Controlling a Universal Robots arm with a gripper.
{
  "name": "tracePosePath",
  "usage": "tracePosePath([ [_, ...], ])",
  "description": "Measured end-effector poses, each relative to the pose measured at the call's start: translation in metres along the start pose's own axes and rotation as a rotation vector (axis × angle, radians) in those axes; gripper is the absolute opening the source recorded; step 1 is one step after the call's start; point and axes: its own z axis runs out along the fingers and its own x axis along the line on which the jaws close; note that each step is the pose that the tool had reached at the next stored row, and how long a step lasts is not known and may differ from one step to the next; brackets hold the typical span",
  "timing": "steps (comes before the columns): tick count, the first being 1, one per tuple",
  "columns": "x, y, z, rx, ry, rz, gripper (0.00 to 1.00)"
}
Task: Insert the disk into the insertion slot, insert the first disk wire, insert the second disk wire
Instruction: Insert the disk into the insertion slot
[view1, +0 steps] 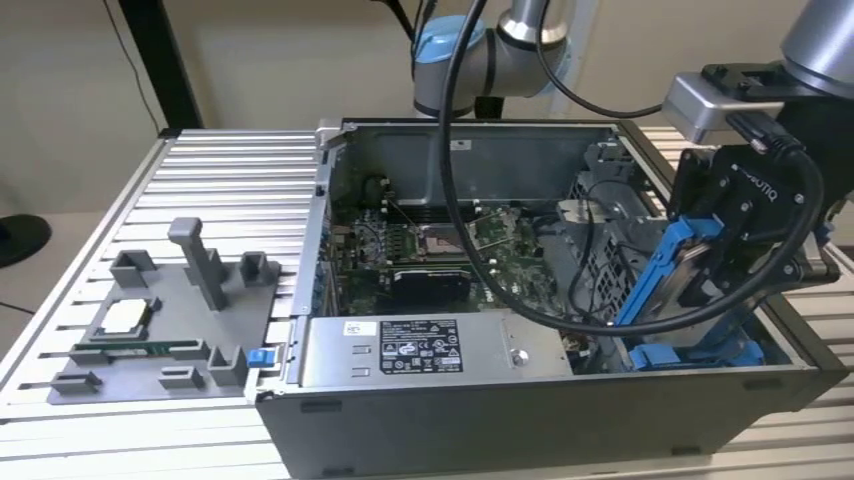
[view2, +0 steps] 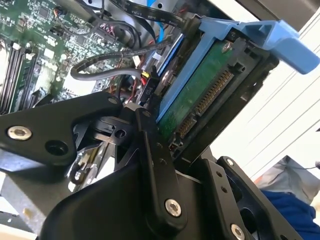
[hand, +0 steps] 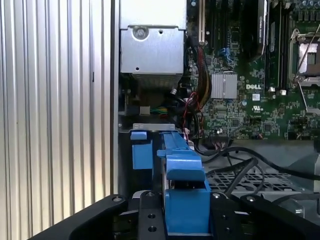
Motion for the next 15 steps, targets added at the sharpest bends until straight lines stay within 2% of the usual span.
tracePosePath([
  [14, 0.0, -0.0001, 0.0016, 0.0, 0.0003, 0.0, 0.0],
  [15, 0.0, -0.0001, 0.0017, 0.0002, 0.0, 0.0, 1.0],
])
